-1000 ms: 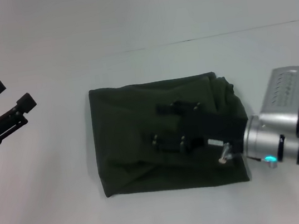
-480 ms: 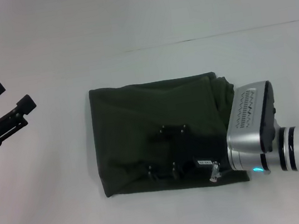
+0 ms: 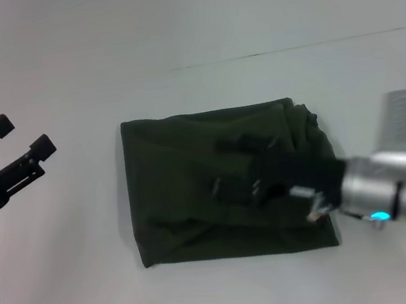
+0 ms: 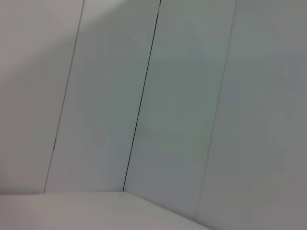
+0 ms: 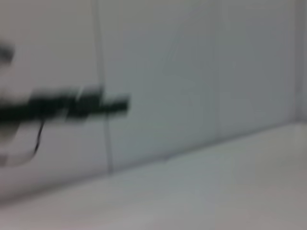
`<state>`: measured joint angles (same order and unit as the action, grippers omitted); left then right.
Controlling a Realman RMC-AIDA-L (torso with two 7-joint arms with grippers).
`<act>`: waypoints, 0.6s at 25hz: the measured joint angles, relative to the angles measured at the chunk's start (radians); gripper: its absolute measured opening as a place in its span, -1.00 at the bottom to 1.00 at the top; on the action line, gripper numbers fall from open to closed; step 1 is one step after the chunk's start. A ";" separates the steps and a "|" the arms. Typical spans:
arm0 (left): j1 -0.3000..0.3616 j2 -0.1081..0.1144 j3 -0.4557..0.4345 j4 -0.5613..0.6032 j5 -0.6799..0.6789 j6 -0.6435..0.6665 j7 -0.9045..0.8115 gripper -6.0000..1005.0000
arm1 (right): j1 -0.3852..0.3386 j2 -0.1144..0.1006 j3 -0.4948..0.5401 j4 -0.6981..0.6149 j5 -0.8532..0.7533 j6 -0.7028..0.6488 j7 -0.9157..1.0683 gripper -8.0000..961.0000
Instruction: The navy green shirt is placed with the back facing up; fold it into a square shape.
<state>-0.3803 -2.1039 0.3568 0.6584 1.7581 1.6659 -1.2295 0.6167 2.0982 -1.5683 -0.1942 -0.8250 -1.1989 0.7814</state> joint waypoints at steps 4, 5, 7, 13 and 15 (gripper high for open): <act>0.008 -0.009 0.019 -0.004 0.001 -0.011 0.007 0.89 | -0.078 -0.028 0.110 -0.001 0.029 -0.070 0.019 0.67; 0.011 -0.013 0.035 -0.006 0.001 -0.011 0.020 0.89 | -0.093 -0.036 0.134 0.000 0.029 -0.070 0.024 0.67; 0.014 -0.020 0.086 -0.013 0.002 -0.010 0.044 0.89 | -0.126 -0.063 0.175 0.004 0.021 -0.070 0.053 0.67; -0.020 -0.029 0.266 -0.060 0.059 -0.040 0.057 0.89 | -0.195 -0.146 0.186 -0.030 -0.115 -0.144 0.158 0.77; -0.040 -0.028 0.302 -0.079 0.085 -0.045 0.057 0.89 | -0.216 -0.171 0.191 -0.052 -0.180 -0.187 0.163 0.82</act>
<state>-0.4203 -2.1320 0.6591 0.5794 1.8426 1.6209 -1.1724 0.4011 1.9269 -1.3777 -0.2458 -1.0051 -1.3858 0.9442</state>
